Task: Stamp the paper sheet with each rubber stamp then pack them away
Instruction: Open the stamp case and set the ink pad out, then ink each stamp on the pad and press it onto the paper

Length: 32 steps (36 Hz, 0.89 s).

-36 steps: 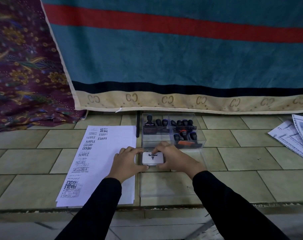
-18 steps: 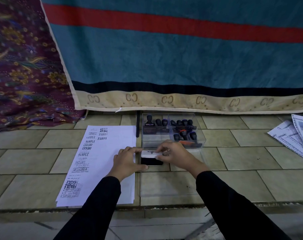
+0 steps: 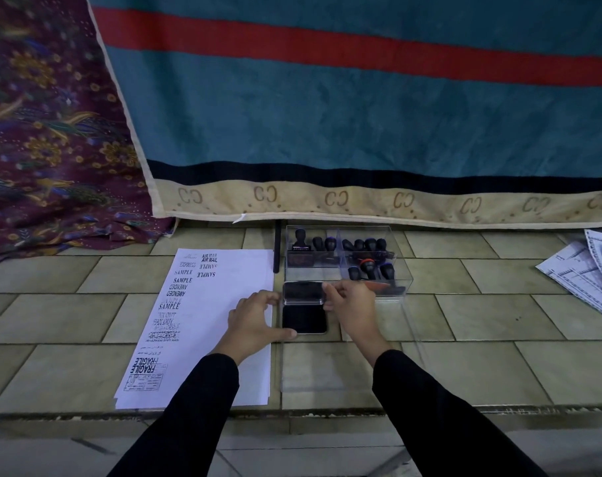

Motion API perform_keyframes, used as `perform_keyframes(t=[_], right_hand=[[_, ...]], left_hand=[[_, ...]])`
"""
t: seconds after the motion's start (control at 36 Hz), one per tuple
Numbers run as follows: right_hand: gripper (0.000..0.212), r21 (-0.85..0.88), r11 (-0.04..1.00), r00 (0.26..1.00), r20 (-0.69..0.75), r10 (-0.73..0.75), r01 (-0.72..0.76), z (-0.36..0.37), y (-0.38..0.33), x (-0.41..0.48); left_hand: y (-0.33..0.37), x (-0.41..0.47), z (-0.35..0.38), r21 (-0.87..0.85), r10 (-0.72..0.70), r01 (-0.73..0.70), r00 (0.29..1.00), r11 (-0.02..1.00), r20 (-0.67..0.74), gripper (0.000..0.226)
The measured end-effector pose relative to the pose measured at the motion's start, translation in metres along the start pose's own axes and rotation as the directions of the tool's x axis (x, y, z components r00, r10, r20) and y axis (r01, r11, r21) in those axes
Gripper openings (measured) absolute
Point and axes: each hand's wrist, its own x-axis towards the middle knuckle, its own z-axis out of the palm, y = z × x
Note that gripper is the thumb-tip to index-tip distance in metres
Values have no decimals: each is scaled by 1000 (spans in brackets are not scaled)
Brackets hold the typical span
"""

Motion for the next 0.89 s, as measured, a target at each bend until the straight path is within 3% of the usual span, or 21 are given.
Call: perform_keyframes(t=[0.47, 0.64, 0.78, 0.89], right_hand=[[23, -5, 998, 998, 0, 57, -57, -7, -3, 5], [28, -44, 999, 986, -164, 1, -8, -35, -14, 16], [14, -12, 998, 969, -243, 51, -56, -58, -22, 43], [6, -322, 941, 985, -160, 57, -107, -66, -17, 68]], left_hand=[[6, -3, -3, 93, 8, -11, 999, 996, 33, 76], [1, -5, -7, -134, -43, 49, 998, 990, 52, 73], [0, -6, -11, -357, -55, 74, 996, 931, 63, 27], [-1, -8, -13, -467, -80, 83, 996, 880, 28, 19]])
